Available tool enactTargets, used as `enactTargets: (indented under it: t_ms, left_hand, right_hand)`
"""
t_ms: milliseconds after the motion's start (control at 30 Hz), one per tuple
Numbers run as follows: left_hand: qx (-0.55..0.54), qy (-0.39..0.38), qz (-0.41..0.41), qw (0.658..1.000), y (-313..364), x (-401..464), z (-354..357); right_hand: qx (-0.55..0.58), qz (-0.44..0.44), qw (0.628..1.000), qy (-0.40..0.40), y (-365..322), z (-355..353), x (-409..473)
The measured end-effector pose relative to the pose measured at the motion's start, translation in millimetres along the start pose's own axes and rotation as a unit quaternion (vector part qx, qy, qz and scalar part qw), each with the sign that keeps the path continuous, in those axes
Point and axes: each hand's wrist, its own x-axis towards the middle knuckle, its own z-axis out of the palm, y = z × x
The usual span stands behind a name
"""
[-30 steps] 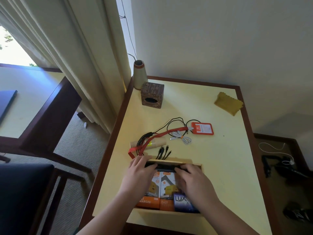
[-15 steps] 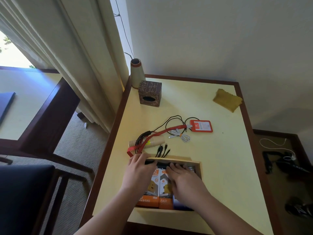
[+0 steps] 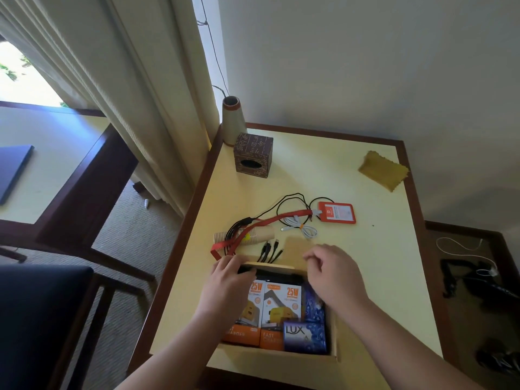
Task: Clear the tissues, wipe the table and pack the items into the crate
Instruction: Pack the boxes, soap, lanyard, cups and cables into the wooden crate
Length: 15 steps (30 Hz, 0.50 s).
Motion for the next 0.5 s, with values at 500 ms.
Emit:
enactTargets:
  t_ms: [500]
  left_hand:
    - [-0.104,0.079,-0.041,0.991,-4,-6,21]
  right_hand:
    - [-0.067,0.061,0.990,-0.103,44,35,121]
